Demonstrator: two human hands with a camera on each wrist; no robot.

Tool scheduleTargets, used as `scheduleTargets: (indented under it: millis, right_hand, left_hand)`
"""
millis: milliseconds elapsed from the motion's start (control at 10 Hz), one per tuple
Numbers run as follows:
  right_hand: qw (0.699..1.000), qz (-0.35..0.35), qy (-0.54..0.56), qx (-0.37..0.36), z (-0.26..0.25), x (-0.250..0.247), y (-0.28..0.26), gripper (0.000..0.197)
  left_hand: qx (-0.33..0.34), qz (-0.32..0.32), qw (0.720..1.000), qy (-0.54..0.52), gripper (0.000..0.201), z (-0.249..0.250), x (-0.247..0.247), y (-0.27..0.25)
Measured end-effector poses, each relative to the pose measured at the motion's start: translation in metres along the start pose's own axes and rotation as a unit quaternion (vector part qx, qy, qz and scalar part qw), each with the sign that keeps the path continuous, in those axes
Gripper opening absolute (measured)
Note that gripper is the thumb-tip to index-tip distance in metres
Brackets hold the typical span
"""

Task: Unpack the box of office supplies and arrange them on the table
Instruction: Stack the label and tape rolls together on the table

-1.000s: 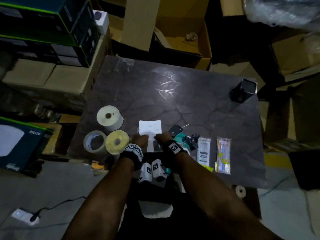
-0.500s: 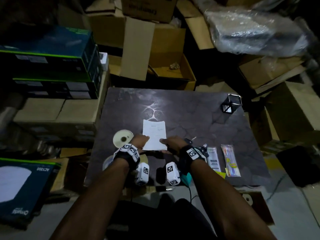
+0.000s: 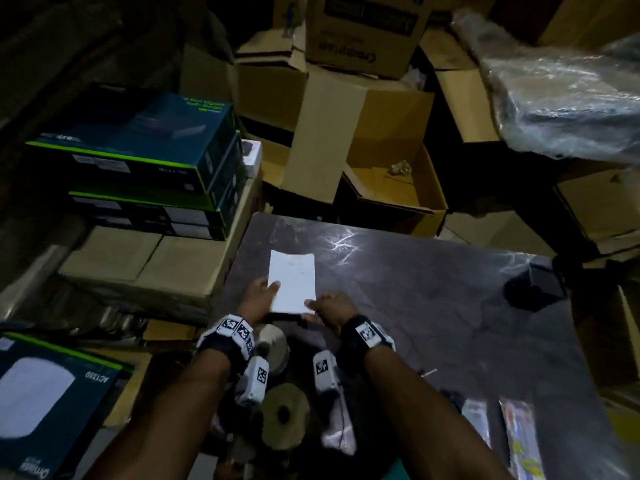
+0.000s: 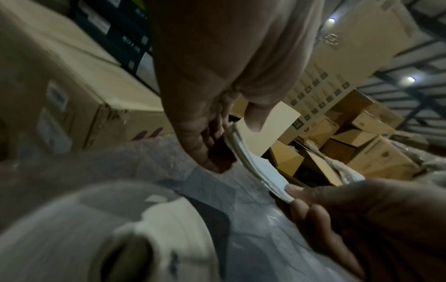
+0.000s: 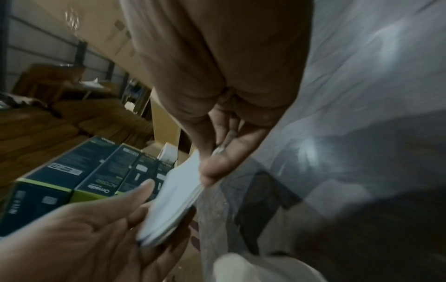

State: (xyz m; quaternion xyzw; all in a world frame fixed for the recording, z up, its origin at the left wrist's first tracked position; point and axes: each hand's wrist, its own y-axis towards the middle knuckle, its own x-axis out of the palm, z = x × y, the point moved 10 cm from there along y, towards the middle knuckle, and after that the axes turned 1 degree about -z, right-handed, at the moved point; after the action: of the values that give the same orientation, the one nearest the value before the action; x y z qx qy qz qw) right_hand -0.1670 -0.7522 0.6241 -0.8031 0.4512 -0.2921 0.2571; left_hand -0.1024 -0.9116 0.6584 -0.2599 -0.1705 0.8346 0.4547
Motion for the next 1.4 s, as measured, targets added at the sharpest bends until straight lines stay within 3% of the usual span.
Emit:
scheduleTargets:
  millis: [100, 200, 300, 400, 500, 600, 700, 900, 1100, 1200, 1300, 1400]
  right_hand:
    - [0.999, 0.03, -0.038, -0.005, -0.024, 0.011, 0.043, 0.017]
    - [0.996, 0.022, -0.081, 0.005, -0.04, 0.031, 0.081, 0.019]
    - [0.995, 0.023, -0.095, 0.007, -0.047, 0.05, 0.118, 0.033]
    - [0.996, 0.029, -0.08, 0.024, -0.039, 0.063, 0.138, 0.006]
    - [0.991, 0.042, -0.122, 0.037, -0.027, 0.063, 0.15, 0.02]
    - [0.978, 0.039, -0.199, 0.047, -0.013, 0.058, 0.165, 0.021]
    - [0.985, 0.031, -0.16, 0.065, -0.015, 0.053, 0.141, 0.016]
    - [0.993, 0.083, -0.058, 0.061, -0.03, 0.02, 0.074, 0.014]
    - [0.987, 0.142, -0.062, 0.034, -0.006, -0.016, 0.0, 0.027]
    - [0.982, 0.145, -0.117, 0.029, 0.019, -0.024, -0.02, 0.028]
    - [0.978, 0.056, -0.194, 0.056, 0.055, -0.003, -0.035, 0.025]
    - [0.9, -0.002, -0.434, 0.035, 0.079, 0.011, -0.044, 0.027]
  left_hand:
    - [0.014, 0.025, 0.999, 0.021, 0.05, 0.007, -0.021, 0.02]
    - [0.026, 0.047, 0.995, 0.09, 0.052, 0.001, -0.056, 0.037]
    - [0.024, 0.083, 0.99, 0.11, 0.046, -0.008, -0.096, 0.05]
    - [-0.002, 0.088, 0.993, 0.083, 0.035, -0.024, -0.118, 0.068]
    - [-0.009, 0.08, 0.995, 0.059, 0.035, -0.025, -0.123, 0.082]
    - [0.015, 0.048, 0.998, 0.047, 0.02, -0.007, -0.113, 0.087]
    - [0.025, 0.01, 0.999, 0.042, 0.012, 0.008, -0.097, 0.092]
    - [0.017, -0.085, 0.996, -0.011, 0.01, 0.017, -0.061, 0.072]
    - [0.025, -0.193, 0.981, -0.004, 0.009, 0.004, -0.008, 0.036]
    - [0.077, -0.226, 0.967, 0.093, 0.014, -0.007, 0.007, 0.021]
    - [0.069, -0.284, 0.917, 0.272, 0.049, -0.053, 0.014, 0.016]
    - [0.095, -0.299, 0.87, 0.381, 0.094, -0.079, 0.003, -0.007]
